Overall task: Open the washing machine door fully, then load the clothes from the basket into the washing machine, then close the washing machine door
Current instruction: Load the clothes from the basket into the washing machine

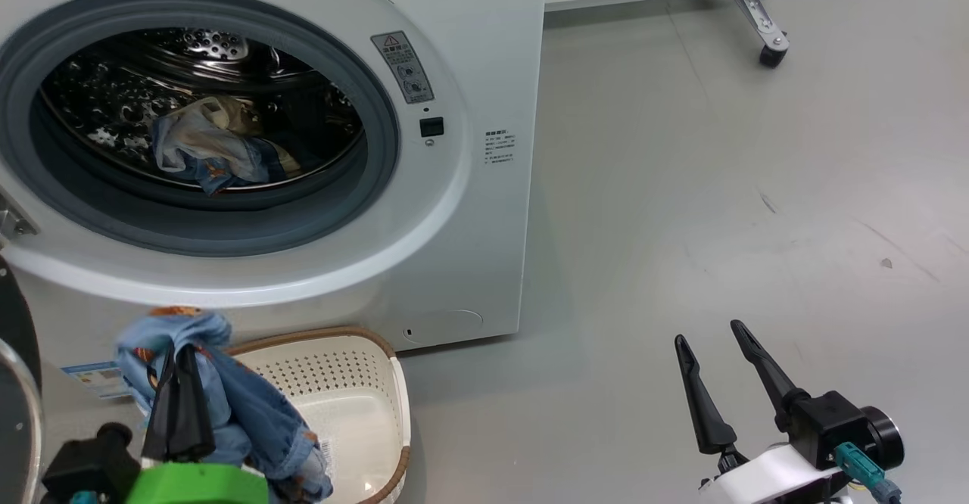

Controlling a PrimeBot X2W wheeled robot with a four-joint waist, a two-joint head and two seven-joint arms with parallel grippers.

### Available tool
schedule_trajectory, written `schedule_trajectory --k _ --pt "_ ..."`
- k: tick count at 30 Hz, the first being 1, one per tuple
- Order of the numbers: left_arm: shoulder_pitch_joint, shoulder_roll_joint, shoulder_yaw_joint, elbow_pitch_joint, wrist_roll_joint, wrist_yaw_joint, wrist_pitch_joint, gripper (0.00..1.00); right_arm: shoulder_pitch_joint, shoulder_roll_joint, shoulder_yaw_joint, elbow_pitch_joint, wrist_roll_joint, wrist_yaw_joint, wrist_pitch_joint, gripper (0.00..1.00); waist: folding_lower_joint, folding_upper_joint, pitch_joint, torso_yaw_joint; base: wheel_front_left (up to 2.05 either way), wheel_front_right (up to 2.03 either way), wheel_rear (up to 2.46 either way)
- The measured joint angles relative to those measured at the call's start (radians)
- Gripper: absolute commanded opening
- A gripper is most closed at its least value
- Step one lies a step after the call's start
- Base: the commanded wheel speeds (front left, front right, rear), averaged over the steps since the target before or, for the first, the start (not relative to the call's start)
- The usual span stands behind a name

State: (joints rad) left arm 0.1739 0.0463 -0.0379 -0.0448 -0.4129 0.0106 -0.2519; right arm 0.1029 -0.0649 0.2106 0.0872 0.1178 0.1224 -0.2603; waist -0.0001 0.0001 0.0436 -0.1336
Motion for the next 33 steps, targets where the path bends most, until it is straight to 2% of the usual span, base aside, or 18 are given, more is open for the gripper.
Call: schedule_trajectory --k 7,19,33 --pt "-0.154 0.020 0.044 -0.010 0.002 0.023 0.034 0.00 -0.040 0.005 0.021 -0.019 0.007 0.000 0.000 1.00 0.0000 0.0000 0.062 -0.047 0.00 0.00 0.00" --pt "-0.412 0.165 0.160 0.038 0.005 0.052 0.149 0.00 -0.091 0.019 0.036 -0.038 0.033 0.000 0.000 1.00 0.0000 0.0000 0.203 -0.149 0.00 0.00 0.00" --pt "-0.701 0.329 0.179 0.214 0.027 0.052 0.285 0.00 -0.155 0.024 0.059 -0.070 0.078 0.000 0.000 1.00 0.0001 0.0000 0.402 -0.235 0.00 0.00 0.00"
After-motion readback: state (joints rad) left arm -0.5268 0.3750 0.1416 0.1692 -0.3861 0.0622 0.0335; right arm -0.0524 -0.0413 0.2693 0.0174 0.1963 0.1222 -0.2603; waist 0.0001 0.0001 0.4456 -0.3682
